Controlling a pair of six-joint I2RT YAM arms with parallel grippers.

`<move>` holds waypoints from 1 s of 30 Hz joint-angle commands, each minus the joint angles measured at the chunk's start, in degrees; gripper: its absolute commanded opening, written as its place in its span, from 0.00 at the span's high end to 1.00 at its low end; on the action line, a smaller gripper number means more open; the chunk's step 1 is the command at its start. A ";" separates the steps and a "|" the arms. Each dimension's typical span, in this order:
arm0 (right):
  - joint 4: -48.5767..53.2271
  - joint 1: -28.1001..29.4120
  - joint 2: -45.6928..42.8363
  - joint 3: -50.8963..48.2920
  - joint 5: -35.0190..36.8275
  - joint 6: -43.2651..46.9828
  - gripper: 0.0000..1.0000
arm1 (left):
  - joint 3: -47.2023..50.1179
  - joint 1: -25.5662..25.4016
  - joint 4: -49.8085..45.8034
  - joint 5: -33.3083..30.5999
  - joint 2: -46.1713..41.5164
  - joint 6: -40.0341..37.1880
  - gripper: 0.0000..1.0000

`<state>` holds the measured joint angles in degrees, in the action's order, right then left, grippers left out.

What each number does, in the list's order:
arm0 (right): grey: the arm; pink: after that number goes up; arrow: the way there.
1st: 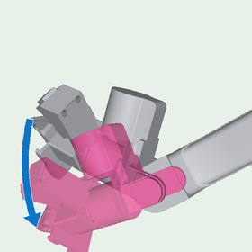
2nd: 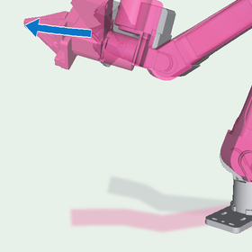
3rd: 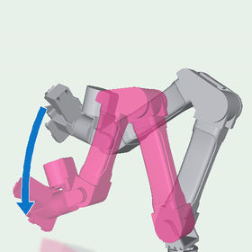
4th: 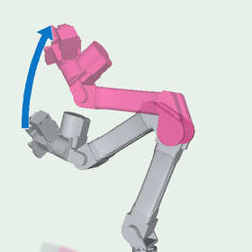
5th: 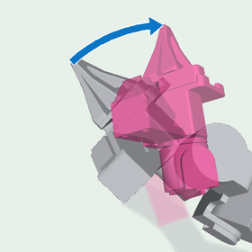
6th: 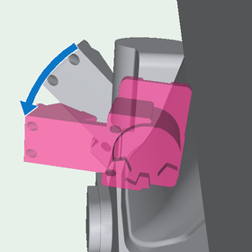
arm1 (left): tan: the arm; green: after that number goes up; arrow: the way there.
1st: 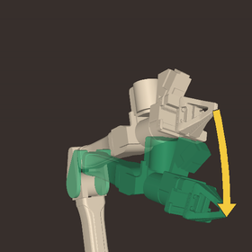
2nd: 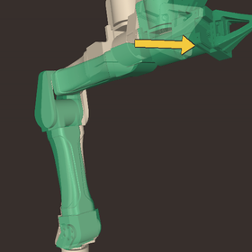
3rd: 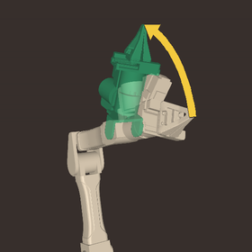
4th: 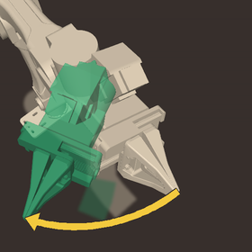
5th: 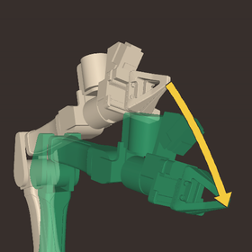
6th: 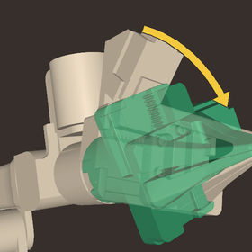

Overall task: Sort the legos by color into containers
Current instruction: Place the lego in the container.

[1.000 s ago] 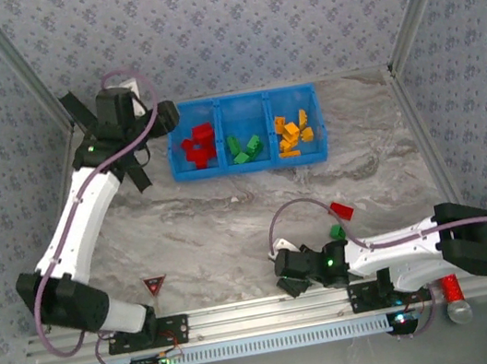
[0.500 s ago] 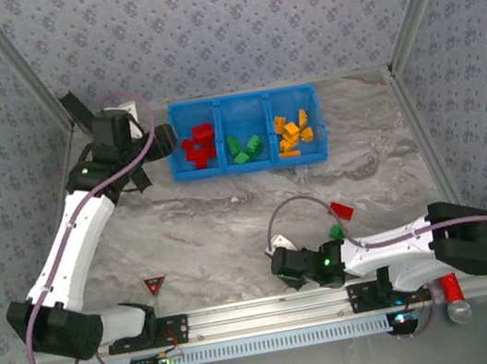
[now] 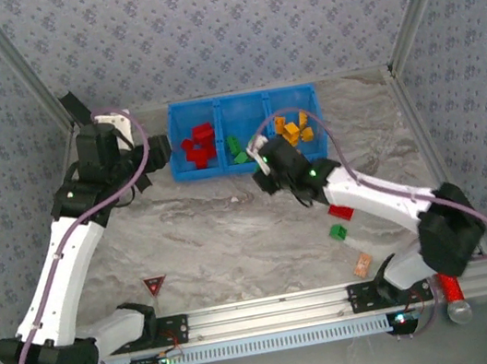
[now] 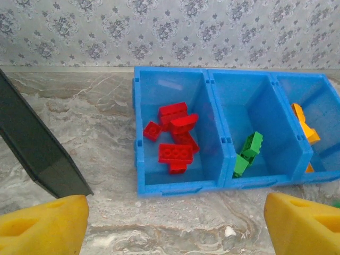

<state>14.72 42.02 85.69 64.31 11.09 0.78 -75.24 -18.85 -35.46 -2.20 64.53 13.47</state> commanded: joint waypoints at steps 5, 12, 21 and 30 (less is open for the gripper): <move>-1.01 -5.35 21.62 23.18 -2.85 12.07 0.73 | 1.43 -0.05 0.26 0.12 -2.82 -3.76 0.12; 3.46 -10.04 37.18 38.53 -7.20 10.65 0.70 | 1.82 0.04 0.41 -0.66 -3.80 -4.46 0.10; 4.14 -13.00 48.59 49.11 -11.02 10.64 0.69 | 2.64 0.04 1.30 0.61 -2.01 -5.11 0.09; 6.95 -14.54 55.46 56.79 -13.06 9.95 0.65 | 2.38 0.11 1.13 0.97 0.66 -5.38 0.09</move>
<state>19.27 28.25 139.68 118.43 -0.32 10.59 -72.23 -18.85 -34.87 -2.17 64.84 9.39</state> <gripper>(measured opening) 0.347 0.912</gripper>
